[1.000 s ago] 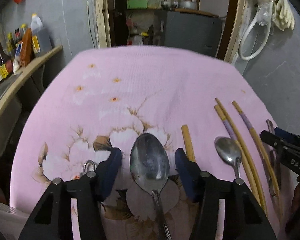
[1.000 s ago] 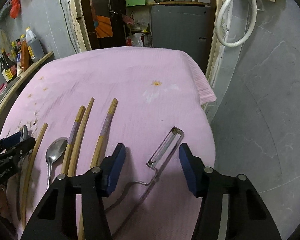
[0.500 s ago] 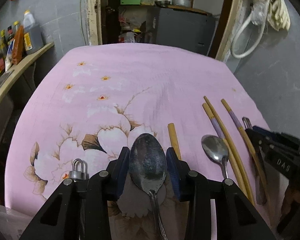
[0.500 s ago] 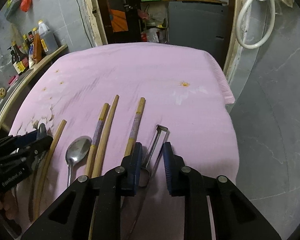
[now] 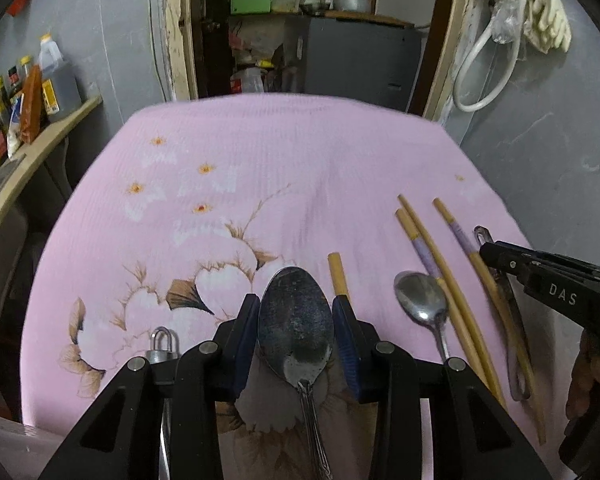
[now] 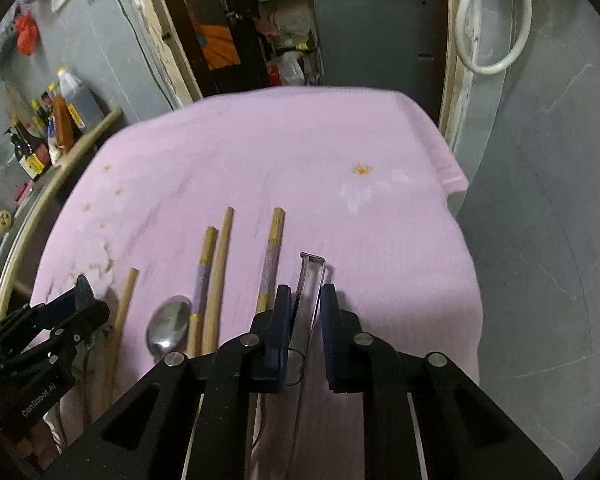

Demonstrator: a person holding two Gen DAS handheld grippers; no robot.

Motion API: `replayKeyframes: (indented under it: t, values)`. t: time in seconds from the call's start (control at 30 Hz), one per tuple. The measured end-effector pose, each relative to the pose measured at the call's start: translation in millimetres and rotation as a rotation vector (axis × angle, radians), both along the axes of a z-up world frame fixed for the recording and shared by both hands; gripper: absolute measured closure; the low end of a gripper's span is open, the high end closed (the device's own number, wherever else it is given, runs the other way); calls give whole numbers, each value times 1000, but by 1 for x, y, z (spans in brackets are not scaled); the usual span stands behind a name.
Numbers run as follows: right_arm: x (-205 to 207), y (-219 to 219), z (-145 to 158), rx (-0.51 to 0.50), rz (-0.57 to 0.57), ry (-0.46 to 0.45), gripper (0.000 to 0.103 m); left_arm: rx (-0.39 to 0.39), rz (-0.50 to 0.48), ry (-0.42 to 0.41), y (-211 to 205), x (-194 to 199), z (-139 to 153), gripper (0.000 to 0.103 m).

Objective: Organize utensils
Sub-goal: 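Lift the peeler and spoon and carry them over the white caddy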

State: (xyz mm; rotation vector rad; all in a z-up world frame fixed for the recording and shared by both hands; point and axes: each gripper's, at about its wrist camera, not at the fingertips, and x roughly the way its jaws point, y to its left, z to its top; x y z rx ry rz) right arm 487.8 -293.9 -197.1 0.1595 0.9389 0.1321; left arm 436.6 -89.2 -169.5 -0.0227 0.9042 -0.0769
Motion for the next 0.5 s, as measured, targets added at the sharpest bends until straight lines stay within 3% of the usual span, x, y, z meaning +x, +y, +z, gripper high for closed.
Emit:
replayKeyframes:
  t: [0.2,0.5]
  values:
    - [-24,-2,26,26,19,-122,91,-12,-26,-76,-1,-18,19,68]
    - [-62,-1,64,-1,56,-285,92,39,-97,-180,-7,-56,50,68]
